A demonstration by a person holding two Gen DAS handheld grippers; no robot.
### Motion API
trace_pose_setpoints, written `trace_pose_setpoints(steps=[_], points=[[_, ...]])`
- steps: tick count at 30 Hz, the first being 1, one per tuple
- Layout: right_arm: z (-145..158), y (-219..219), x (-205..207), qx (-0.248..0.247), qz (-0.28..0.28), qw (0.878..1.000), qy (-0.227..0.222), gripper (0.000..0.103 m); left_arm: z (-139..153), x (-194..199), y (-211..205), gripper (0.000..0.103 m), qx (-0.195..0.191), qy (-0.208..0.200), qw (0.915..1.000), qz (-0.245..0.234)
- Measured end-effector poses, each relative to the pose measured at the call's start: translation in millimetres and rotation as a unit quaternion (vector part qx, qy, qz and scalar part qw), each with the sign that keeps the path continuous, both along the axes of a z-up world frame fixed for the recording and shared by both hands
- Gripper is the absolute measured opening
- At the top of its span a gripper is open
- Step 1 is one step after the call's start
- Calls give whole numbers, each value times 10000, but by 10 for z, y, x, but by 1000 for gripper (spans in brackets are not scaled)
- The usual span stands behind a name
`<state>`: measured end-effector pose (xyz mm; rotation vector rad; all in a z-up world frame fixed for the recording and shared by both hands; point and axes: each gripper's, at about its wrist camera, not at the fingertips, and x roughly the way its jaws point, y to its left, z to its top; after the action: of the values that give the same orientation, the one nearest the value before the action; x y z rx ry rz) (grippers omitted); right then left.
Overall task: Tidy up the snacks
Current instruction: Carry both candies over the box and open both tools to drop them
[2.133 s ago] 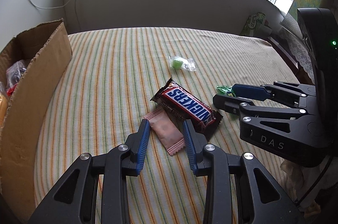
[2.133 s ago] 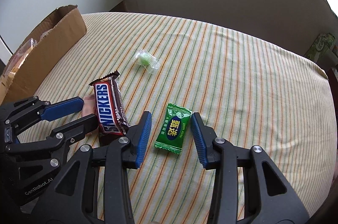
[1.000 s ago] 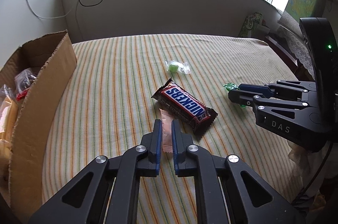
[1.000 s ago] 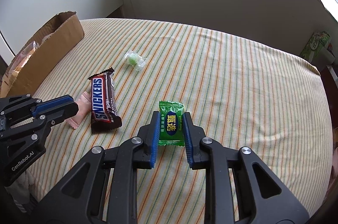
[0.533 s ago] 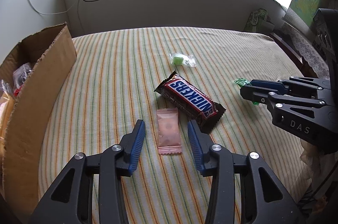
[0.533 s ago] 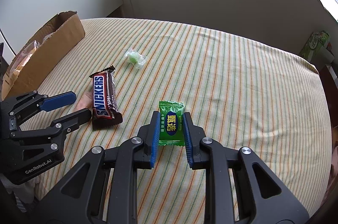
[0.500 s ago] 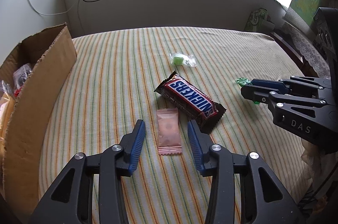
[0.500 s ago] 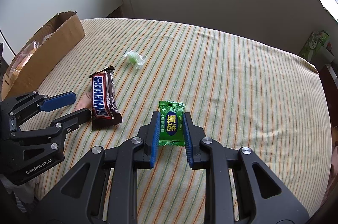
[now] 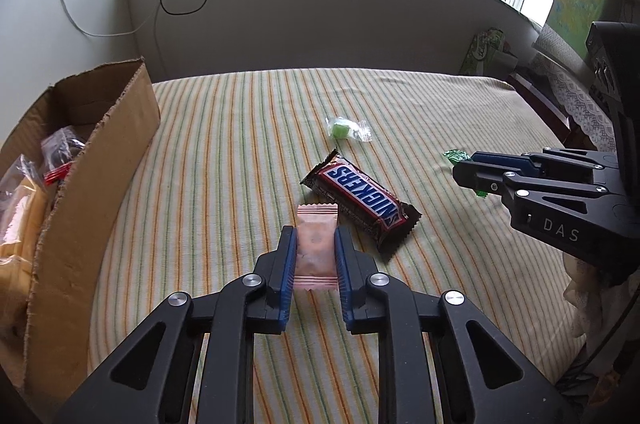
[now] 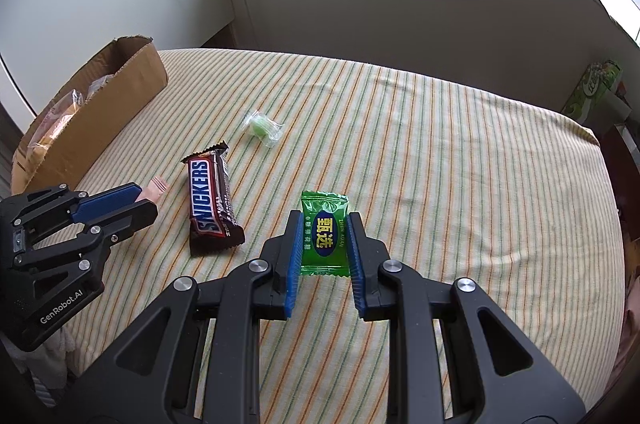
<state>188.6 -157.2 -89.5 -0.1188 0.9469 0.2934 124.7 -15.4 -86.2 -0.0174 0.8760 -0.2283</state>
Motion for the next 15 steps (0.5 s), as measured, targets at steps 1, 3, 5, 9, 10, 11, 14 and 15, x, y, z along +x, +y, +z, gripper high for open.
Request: trace_pose_setpoints(steps=[1,3,5,9,10,11,14,15], points=[[30,15,-2,4,11,10000,-22,22,35,-8,14,18,-11,-37,10000,14],[96,52,-5,24,32,10000,-65,22,106,-37,55,18,-34,-110,9999,38],[168,108,-14,56,60,9999,-99,22,184,-70,103,18,-58,-192,9998,63],[303,247,-20,70,143,9997,-178,22,342,-134,201,18,-85,-382,9992,116],[330,282,-25,80,172,9996,-191,22,377,-150,227,18,-101,-422,9990,129],[356,323,-30,84,200,9995,-208,22,414,-172,258,18,-105,-467,9987,144],[433,457,-40,99,290,9992,-267,22,516,-214,346,18,-122,-602,9979,219],[460,508,-45,110,327,9990,-285,22,543,-232,383,18,-147,-633,9976,248]])
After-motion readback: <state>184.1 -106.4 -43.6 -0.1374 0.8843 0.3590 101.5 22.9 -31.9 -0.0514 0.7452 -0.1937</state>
